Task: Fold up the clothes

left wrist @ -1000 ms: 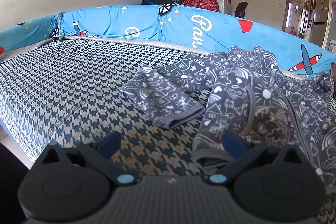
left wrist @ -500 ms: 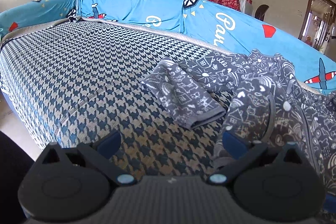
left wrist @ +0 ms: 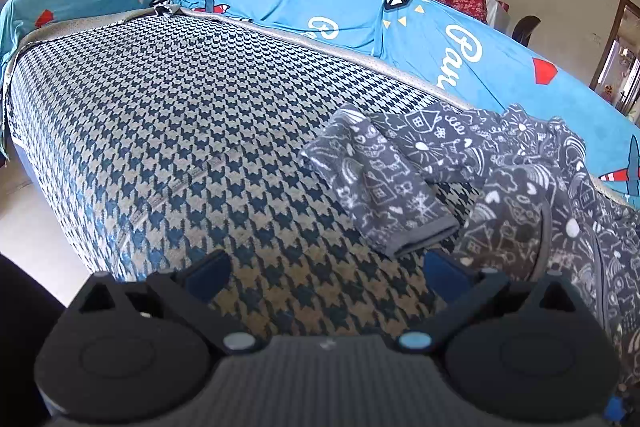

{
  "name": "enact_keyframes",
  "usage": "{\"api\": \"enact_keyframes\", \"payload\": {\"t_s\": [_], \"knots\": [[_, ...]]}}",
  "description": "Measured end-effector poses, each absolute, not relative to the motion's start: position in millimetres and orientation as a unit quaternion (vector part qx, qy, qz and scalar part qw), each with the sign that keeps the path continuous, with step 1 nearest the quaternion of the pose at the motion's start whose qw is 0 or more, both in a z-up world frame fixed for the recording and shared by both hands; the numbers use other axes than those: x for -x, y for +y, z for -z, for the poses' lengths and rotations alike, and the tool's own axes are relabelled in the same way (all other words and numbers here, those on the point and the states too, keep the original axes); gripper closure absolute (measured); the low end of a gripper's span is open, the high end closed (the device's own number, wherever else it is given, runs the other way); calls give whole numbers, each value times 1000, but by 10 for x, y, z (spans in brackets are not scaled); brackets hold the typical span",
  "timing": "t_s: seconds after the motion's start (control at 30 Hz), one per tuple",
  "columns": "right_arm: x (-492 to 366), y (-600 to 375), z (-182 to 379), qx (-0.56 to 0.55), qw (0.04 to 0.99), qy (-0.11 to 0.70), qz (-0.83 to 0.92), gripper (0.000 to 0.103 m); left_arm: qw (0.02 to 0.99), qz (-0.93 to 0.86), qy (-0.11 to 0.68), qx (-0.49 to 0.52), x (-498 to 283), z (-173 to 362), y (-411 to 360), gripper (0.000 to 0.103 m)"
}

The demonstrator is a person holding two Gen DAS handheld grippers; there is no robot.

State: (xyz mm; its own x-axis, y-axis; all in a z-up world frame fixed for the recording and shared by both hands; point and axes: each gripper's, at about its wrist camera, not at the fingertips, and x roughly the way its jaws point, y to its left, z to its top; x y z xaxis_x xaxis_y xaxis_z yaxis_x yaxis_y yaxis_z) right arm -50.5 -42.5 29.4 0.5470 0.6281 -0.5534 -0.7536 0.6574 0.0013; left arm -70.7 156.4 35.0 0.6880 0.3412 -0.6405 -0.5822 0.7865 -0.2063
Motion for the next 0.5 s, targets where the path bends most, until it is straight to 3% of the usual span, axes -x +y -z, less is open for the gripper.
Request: {"api": "enact_keyframes", "payload": {"t_s": [0.5], "knots": [[299, 30, -92, 201, 859, 254, -396, 52, 891, -266, 299, 212, 730, -327, 1635, 0]]}}
